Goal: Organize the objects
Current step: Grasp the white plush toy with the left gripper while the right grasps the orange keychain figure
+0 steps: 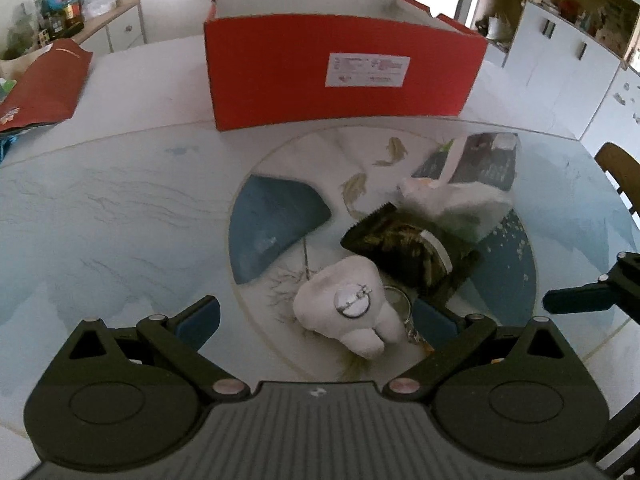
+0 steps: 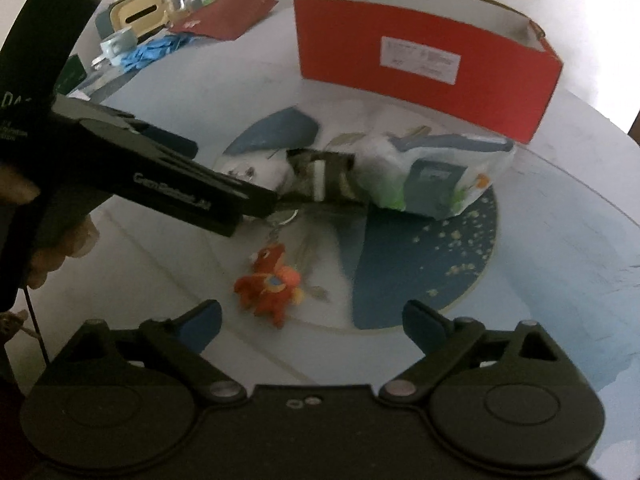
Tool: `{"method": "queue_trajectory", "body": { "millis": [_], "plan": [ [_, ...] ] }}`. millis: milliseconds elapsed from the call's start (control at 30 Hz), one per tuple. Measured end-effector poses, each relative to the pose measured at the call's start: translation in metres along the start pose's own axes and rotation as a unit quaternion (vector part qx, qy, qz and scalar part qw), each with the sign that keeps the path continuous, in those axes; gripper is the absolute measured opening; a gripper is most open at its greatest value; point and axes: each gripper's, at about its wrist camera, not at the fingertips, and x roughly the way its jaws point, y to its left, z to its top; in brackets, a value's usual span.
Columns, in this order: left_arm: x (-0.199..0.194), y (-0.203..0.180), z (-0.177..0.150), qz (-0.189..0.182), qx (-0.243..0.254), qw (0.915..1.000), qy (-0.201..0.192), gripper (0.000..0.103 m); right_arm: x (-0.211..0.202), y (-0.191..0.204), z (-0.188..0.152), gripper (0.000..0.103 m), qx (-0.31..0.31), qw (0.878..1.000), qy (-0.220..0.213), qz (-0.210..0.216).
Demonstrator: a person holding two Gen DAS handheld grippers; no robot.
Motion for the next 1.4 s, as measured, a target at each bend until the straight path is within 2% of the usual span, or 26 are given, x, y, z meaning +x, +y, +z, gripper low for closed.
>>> {"method": "queue_trajectory", "body": {
  "millis": [200, 333, 467, 633, 833, 1067, 1133, 1400],
  "plan": [
    [0.007, 0.000, -0.003, 0.003, 0.004, 1.0000, 0.006, 0.103, 0.006, 0.007, -0.001, 0.092, -0.010, 1.000, 0.004, 0.004],
    [0.008, 0.001, -0.004, 0.007, 0.008, 0.9999, 0.002, 0.103, 0.010, 0.011, 0.000, 0.084, -0.019, 1.000, 0.008, 0.007],
    [0.007, 0.003, -0.004, 0.003, 0.003, 1.0000, -0.005, 0.103, 0.011, 0.014, 0.002, 0.082, -0.028, 1.000, 0.008, 0.007],
    [0.002, 0.000, -0.005, 0.004, 0.022, 0.9995, -0.022, 0.101, 0.012, 0.018, 0.004, 0.072, -0.041, 0.999, 0.006, 0.009],
    [0.000, -0.007, -0.005, -0.014, 0.041, 0.9987, -0.027, 0.084, 0.012, 0.020, 0.009, 0.057, -0.049, 0.999, 0.008, 0.008],
    [0.000, -0.010, -0.004, -0.031, 0.046, 0.9982, -0.022, 0.061, 0.012, 0.022, 0.010, 0.046, -0.054, 0.998, 0.007, 0.005],
    [-0.001, -0.010, -0.004, -0.035, 0.046, 0.9981, -0.020, 0.059, 0.012, 0.023, 0.010, 0.041, -0.055, 0.998, 0.005, 0.004],
    [-0.003, -0.004, -0.002, -0.045, 0.027, 0.9985, -0.013, 0.056, 0.007, 0.015, 0.011, 0.037, -0.018, 1.000, 0.001, 0.012]
  ]
}}
